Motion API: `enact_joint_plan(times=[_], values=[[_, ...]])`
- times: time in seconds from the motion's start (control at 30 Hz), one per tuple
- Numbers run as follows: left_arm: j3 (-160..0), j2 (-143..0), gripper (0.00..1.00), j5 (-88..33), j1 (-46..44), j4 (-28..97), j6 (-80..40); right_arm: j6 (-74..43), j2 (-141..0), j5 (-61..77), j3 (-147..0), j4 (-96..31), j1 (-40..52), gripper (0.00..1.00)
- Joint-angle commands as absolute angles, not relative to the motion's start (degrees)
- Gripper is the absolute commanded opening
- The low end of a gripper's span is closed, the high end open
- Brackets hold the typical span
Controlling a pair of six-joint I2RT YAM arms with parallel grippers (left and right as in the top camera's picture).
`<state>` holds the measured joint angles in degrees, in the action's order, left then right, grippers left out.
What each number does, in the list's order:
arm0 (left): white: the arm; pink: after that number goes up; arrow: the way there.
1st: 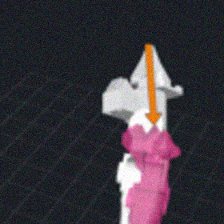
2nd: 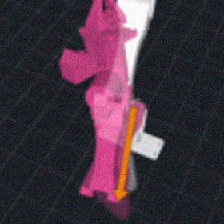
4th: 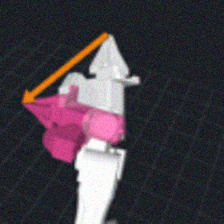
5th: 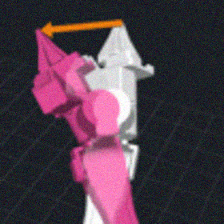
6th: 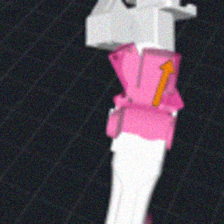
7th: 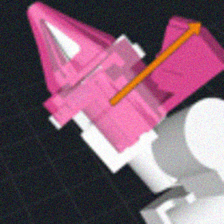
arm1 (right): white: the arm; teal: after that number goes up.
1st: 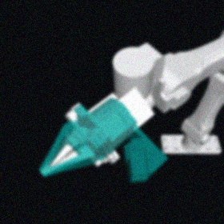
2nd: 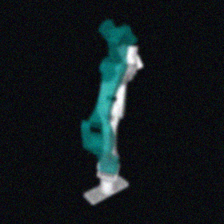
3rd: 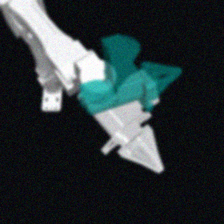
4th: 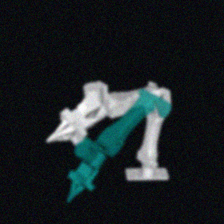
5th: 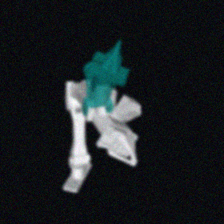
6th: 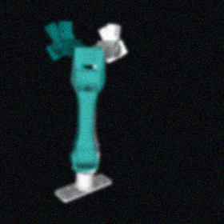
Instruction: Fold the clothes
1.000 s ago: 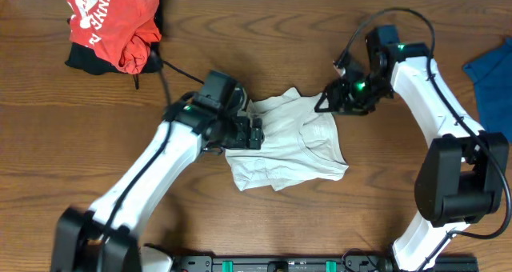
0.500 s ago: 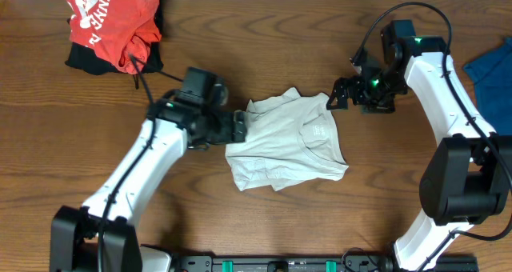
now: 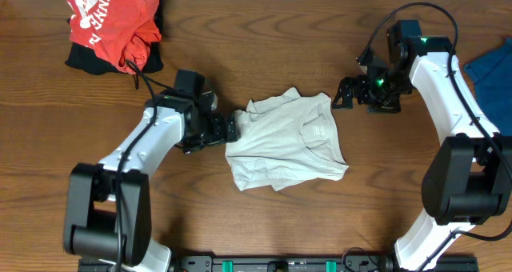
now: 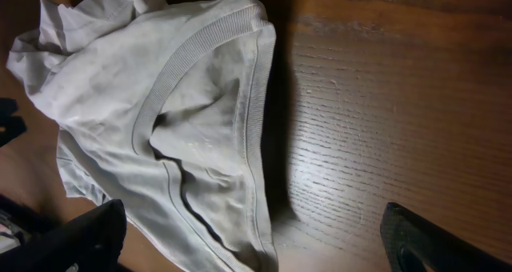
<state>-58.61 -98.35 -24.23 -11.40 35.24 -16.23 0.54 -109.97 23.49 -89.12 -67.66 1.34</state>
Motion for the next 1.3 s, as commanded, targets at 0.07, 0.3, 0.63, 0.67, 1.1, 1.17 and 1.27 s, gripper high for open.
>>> enact_joint_plan(times=[0.07, 0.3, 0.63, 0.67, 1.1, 1.17, 1.27], values=[[-58.3, -100.9, 0.98, -27.0, -11.4, 33.7, -15.2, 1.4, -110.1, 23.3, -89.9, -67.6, 1.0, 0.99], [-58.3, -103.8, 0.98, -28.0, -11.4, 32.5, -15.0, 1.4, -110.1, 23.3, -89.9, -67.5, 1.0, 0.99], [-58.2, -104.5, 0.98, -30.5, -11.7, 32.2, -15.1, 1.4, -110.1, 23.3, -89.9, -67.5, 1.0, 0.99], [-58.2, -104.6, 0.98, -30.7, -11.9, 32.2, -15.1, 1.5, -110.1, 23.3, -89.9, -67.5, 1.0, 0.99], [-58.2, -111.6, 0.98, -33.0, -19.4, 28.0, -18.3, 2.0, -110.1, 23.3, -89.9, -67.7, 1.0, 0.99], [-58.2, -112.8, 0.98, -35.0, -20.4, 26.3, -18.6, 2.0, -110.1, 23.3, -89.9, -67.8, 0.9, 0.99], [-58.2, -114.5, 0.98, -35.6, -21.3, 24.3, -20.1, 2.3, -110.1, 23.3, -89.9, -67.9, 0.7, 0.99]])
